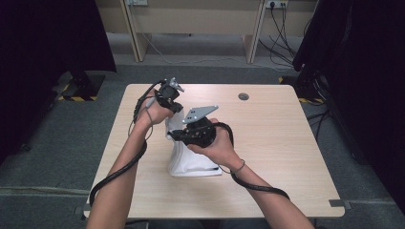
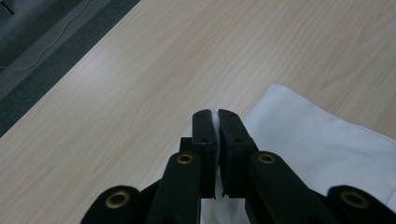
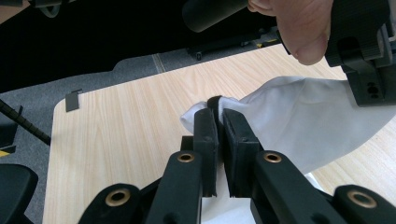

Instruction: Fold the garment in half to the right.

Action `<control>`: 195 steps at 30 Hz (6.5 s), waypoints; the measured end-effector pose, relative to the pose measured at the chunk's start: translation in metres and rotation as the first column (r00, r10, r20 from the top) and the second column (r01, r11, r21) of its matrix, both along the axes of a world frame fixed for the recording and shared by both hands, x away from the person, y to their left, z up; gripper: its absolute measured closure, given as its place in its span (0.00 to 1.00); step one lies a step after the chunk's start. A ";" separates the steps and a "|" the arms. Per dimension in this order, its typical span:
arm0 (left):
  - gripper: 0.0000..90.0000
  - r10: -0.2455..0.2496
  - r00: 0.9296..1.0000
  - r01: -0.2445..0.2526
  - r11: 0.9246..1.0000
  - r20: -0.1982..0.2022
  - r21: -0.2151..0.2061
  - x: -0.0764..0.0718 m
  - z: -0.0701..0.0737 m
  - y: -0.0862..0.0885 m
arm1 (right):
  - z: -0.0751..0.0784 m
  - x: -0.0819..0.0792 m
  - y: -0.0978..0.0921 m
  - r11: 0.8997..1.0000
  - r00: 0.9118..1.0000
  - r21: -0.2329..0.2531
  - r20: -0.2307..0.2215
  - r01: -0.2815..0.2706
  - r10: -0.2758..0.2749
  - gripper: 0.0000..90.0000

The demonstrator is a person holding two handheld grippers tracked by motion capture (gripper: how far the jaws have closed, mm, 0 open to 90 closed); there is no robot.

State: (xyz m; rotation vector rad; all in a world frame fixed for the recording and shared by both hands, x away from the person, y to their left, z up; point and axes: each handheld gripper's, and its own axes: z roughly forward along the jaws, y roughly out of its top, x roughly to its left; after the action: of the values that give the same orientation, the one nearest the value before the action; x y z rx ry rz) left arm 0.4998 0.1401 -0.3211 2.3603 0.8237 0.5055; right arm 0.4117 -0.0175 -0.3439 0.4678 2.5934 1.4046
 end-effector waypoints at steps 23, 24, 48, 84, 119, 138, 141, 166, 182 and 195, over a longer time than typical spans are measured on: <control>0.95 -0.016 1.000 0.016 1.000 -0.008 0.005 0.001 -0.004 -0.012 | -0.003 -0.003 -0.012 1.000 1.000 0.008 0.001 0.016 -0.016 0.94; 0.95 -0.016 1.000 0.016 1.000 -0.008 0.005 0.001 -0.004 -0.012 | -0.003 -0.003 -0.012 1.000 1.000 0.008 0.001 0.016 -0.016 0.94; 0.95 -0.027 1.000 0.027 1.000 -0.015 -0.006 0.001 -0.011 -0.021 | -0.009 -0.004 -0.026 0.999 0.999 0.009 -0.008 0.034 -0.034 0.94; 0.94 -0.038 0.999 0.037 0.999 -0.018 -0.026 0.000 -0.018 -0.033 | -0.018 -0.007 -0.041 0.999 0.999 -0.002 -0.014 0.042 -0.042 0.94; 0.94 -0.041 0.999 0.039 0.998 -0.026 -0.042 0.000 -0.029 -0.040 | -0.033 -0.011 -0.050 0.999 0.999 -0.034 -0.025 0.043 -0.044 0.94; 0.94 -0.039 0.999 0.038 0.998 -0.029 -0.049 0.000 -0.032 -0.042 | -0.039 -0.013 -0.055 0.998 0.998 -0.033 -0.033 0.049 -0.050 0.94; 0.94 -0.037 0.999 0.035 0.998 -0.031 -0.050 0.000 -0.033 -0.042 | -0.040 -0.012 -0.057 0.998 0.998 -0.033 -0.034 0.053 -0.054 0.94; 0.94 -0.041 0.998 0.038 0.998 -0.039 -0.055 0.000 -0.039 -0.050 | -0.046 -0.012 -0.064 0.997 0.997 -0.035 -0.043 0.067 -0.068 0.94; 0.93 -0.048 0.998 0.046 0.997 -0.046 -0.055 0.000 -0.044 -0.054 | -0.052 -0.013 -0.067 0.997 0.996 -0.037 -0.054 0.072 -0.074 0.94; 0.93 -0.051 0.998 0.049 0.997 -0.049 -0.053 0.000 -0.047 -0.057 | -0.055 -0.013 -0.070 0.996 0.995 -0.042 -0.062 0.078 -0.080 0.94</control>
State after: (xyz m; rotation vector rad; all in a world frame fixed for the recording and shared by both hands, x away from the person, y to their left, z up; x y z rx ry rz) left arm 0.4997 0.0834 -0.3678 2.3480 0.7886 0.4015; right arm 0.3986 -0.0872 -0.3987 0.6116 2.6155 1.3314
